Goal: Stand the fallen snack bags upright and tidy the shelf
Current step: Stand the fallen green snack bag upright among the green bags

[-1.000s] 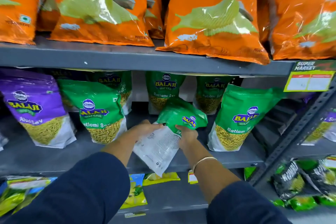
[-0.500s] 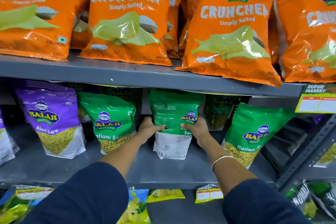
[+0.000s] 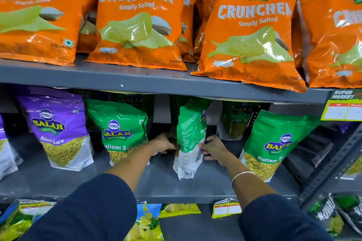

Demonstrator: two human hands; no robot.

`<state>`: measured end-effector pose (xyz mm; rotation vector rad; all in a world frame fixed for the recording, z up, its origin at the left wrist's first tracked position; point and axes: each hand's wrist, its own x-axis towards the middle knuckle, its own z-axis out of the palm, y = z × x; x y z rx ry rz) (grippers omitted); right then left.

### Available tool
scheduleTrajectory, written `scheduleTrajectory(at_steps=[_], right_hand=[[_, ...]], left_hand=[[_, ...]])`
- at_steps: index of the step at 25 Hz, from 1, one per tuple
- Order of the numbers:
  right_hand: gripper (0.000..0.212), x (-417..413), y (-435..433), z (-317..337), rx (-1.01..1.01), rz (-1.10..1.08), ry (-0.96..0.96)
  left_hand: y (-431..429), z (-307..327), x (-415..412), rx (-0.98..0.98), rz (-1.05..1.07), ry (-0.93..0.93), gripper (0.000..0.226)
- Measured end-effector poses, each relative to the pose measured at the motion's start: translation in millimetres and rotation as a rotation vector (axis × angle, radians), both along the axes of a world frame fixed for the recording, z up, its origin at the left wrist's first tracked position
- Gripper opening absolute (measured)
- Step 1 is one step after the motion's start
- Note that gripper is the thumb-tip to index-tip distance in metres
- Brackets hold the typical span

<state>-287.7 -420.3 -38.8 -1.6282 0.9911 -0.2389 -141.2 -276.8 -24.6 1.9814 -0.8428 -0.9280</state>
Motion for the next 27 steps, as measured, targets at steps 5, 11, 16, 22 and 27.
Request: scheduleTrajectory(at_steps=[5, 11, 16, 22, 27], right_hand=[[0.071, -15, 6, 0, -0.071, 0.295, 0.109], [0.091, -7, 15, 0, -0.294, 0.213, 0.129], [0.061, -16, 0, 4, -0.158, 0.131, -0.053], [0.052, -14, -13, -1, -0.339, -0.062, -0.004], [0.068, -22, -4, -2, 0.049, 0.147, -0.131]], left_hand=[[-10, -1, -14, -0.151, 0.115, -0.038, 0.084], [-18, 7, -17, -0.164, -0.124, 0.119, 0.081], [-15, 11, -6, -0.115, -0.066, 0.147, 0.058], [-9, 2, -12, -0.05, -0.021, -0.026, 0.111], [-8, -9, -27, -0.141, -0.021, 0.019, 0.109]])
